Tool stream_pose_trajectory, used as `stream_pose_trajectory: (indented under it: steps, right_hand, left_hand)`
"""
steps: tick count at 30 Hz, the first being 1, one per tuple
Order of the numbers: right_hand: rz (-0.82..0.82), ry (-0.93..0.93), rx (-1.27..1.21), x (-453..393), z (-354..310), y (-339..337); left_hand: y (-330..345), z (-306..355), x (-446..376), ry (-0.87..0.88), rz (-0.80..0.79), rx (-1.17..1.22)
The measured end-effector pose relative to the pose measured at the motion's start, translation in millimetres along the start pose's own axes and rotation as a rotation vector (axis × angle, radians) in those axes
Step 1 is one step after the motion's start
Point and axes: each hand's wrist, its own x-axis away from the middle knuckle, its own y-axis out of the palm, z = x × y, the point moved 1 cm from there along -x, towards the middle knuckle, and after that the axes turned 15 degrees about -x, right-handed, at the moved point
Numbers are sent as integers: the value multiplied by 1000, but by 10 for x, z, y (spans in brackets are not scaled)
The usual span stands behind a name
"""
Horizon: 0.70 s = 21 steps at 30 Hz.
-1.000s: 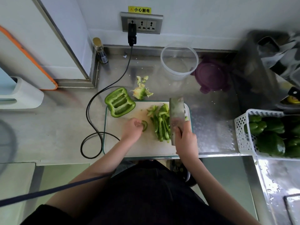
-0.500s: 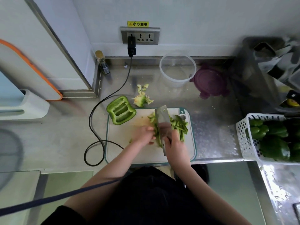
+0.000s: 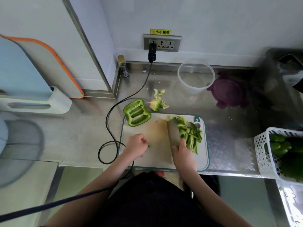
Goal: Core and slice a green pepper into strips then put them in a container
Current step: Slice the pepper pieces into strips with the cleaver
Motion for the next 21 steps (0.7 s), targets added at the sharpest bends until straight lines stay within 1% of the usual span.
stream_pose_trajectory:
  steps: [3,6,8,9,12,14,17,19,21]
  right_hand:
    - [9,2,-23,7,-8,-19]
    - [11,-6,-83,35,-60,37]
    - [12,-17,-102,45,-129,75]
    - [16,-17,-116,49,-169,96]
    - [46,-25,-153,62,-286,183]
    - [68,-20,-175,83,-352,249]
    - [104,-2,-186,145,-420,336]
    - [144,20,-189,197,-473,383]
    - [188,44,-205,244,-531,436]
  left_hand:
    - [-93,-122,21,-74,-140,-38]
    - [-332,-332,-7,-102,-237,-185]
    - [-560,-513,-31,-140,-252,-321]
    - [-677,-600,-54,-165,-237,-401]
    - [-1070,-885,-151,-255,-126,-632]
    - [-1266,-1022,-234,-237,-70,-684]
    - [-1361,-953,-285,-113,65,-677]
    - [-1339,-753,-321,37,192,-659]
    - [-1301,-523,-407,204,275,-594]
